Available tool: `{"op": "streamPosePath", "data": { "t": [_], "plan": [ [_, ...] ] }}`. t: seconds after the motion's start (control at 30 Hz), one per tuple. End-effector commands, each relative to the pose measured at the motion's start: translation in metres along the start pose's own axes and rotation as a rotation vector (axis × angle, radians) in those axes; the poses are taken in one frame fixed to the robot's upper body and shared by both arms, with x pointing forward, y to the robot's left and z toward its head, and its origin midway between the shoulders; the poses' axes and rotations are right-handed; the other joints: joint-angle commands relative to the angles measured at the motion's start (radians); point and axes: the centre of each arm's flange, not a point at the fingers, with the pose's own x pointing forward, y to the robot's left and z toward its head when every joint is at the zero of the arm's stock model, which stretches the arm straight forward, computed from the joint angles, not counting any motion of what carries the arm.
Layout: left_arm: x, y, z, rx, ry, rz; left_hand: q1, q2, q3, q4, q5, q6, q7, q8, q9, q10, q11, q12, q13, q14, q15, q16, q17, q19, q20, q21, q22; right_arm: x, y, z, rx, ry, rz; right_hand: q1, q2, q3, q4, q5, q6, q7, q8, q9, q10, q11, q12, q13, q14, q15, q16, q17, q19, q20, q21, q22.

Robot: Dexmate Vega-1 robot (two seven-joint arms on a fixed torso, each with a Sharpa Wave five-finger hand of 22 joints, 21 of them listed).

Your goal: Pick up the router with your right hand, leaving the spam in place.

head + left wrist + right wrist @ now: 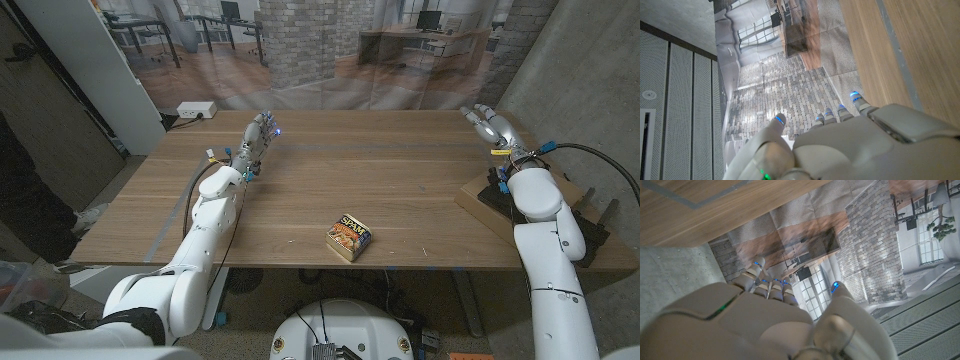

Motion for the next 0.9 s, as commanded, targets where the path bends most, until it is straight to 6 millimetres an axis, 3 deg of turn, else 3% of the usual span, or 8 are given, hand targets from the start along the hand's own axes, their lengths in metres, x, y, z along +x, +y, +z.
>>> {"op": "streamPosePath", "data": {
  "t": [0.03,0.9],
  "plan": [
    [0.005,0.001,0.000,0.001,-0.001,-0.009,-0.004,0.052,-0.004,0.001,0.006,-0.002,-0.002,0.002,0.005,-0.002,0.003,0.005,0.004,-0.096,0.001,0.003,0.005,-0.029,0.003,-0.003,0.005,-0.013,-0.009,-0.004,-0.036,0.040,-0.034,0.012,0.004,0.006,-0.007,0.007,0.004,0.003,0.008,0.005,0.009,0.003,0.003,0.006,0.006,-0.001,0.005,0.003,0.011,0.000,0.006,0.004],
    [0.015,0.003,0.005,0.010,-0.013,-0.029,-0.004,0.054,-0.005,0.001,0.008,-0.002,-0.001,0.002,0.005,-0.002,0.002,0.004,0.004,-0.096,0.001,0.003,0.005,-0.026,0.003,-0.008,0.006,-0.047,-0.026,-0.009,-0.117,0.131,-0.106,0.027,0.006,0.007,-0.023,0.006,0.005,0.003,0.006,0.005,0.010,0.000,0.002,0.007,0.008,-0.001,0.004,0.003,0.013,0.000,0.006,0.004]
  ]
}}
